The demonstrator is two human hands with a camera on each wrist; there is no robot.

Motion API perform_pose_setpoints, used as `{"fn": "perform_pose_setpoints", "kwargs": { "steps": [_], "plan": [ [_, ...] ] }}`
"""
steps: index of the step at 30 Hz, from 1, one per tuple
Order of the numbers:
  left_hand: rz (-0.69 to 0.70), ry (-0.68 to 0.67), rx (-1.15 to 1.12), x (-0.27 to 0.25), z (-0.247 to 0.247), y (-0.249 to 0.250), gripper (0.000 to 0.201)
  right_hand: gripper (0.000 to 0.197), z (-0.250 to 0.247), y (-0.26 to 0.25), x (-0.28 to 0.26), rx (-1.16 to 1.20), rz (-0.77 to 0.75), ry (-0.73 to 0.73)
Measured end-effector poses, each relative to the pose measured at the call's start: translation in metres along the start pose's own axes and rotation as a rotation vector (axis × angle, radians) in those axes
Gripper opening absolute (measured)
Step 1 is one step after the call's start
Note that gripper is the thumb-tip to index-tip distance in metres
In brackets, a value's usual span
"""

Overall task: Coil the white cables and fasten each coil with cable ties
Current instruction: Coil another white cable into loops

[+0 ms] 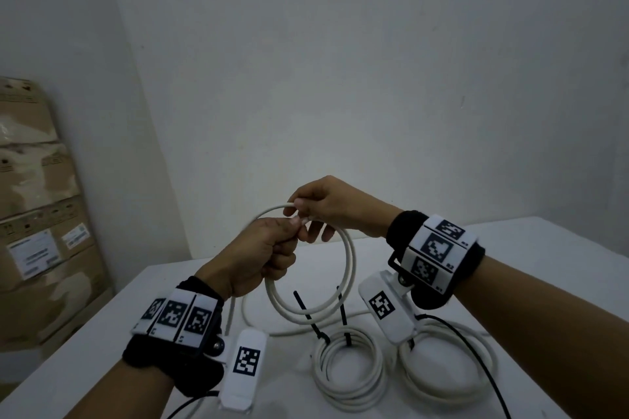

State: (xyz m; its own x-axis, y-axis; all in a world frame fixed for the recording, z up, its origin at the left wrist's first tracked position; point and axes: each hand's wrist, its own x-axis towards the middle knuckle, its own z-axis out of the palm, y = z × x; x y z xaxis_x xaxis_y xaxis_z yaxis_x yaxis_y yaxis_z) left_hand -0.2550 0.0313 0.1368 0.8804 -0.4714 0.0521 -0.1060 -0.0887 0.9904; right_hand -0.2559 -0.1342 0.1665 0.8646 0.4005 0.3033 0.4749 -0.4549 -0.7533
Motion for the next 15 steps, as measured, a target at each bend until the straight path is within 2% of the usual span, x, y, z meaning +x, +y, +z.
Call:
{"fn": "perform_pose_setpoints", "kwargs": {
  "steps": [5, 11, 15],
  "plan": [
    [0.043, 0.055, -0.018, 0.006, 0.009, 0.001, 0.034, 0.020, -0.006, -0.001, -0.004, -0.021, -0.010, 0.046],
    [0.002, 0.115, -0.044, 0.014, 0.020, 0.003, 0.029, 0.020, -0.015, 0.004, -0.008, -0.070, 0.050, 0.064],
    [-0.028, 0.137, -0.056, 0.016, 0.026, 0.005, 0.016, 0.014, -0.012, 0.013, -0.011, -0.144, 0.045, 0.229]
  ]
}}
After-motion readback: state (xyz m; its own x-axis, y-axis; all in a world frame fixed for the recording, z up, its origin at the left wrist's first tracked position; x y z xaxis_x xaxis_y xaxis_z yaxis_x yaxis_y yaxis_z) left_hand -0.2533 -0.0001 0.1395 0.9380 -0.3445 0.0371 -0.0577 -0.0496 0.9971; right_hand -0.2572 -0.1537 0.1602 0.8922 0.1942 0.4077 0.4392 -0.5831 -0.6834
